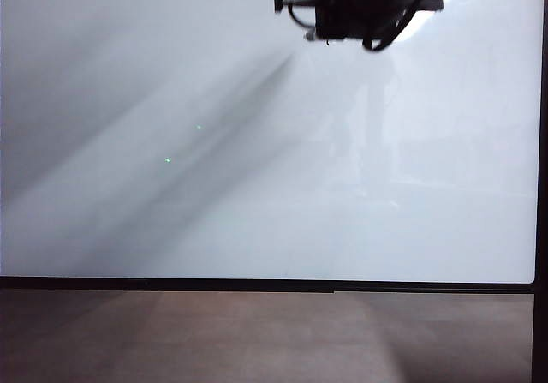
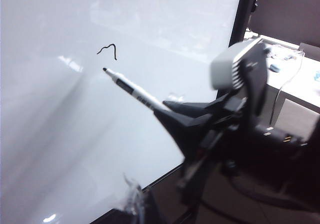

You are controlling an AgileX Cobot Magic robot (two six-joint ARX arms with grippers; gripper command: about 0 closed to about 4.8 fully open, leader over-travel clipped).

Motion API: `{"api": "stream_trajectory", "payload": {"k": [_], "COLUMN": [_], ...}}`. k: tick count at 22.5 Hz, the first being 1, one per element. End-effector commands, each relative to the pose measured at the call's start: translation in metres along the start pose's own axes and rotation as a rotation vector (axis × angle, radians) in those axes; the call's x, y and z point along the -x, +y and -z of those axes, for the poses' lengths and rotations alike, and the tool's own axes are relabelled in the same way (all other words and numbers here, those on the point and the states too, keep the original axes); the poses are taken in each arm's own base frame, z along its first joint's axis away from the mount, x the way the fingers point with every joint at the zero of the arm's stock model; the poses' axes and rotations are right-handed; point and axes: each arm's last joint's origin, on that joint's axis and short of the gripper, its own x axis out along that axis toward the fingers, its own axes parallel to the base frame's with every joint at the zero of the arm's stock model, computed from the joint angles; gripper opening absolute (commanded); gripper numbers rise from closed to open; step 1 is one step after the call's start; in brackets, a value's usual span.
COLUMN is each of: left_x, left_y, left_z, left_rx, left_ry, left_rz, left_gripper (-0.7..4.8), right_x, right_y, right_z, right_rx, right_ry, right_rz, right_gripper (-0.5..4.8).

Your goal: Reach to the right to find the marker pen, pick it up, and write the number 3 on the whiteboard.

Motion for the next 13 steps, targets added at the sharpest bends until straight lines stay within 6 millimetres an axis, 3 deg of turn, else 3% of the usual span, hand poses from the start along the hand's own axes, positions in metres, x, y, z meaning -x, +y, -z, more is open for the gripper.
{"api": "stream_trajectory", "payload": {"k": [1,9,13], "left_x": [0.001,0.001,0.001], "left_y": [0.0,0.0,0.0], "left_z": [-0.002,-0.002,-0.002], "left_rx": [-0.006,-0.006,-0.006], "left_ry": [-0.017,-0.017,-0.017], "left_rz": [0.003,0.004,0.003], "left_gripper": [-0.05,-0.05,-0.05], "right_x": [-0.006,-0.012,-0.015], "right_y": [0.0,-0.012,-0.018], "right_z": [0.004,0.005,0.005], "right_rx": [-0.008,-0.009,-0.004], "right_ry": [-0.031,-0.056,-0.064], "right_rz": [0.012,0.045,-0.018], "right_gripper": [0.44,0.44,0.43]}}
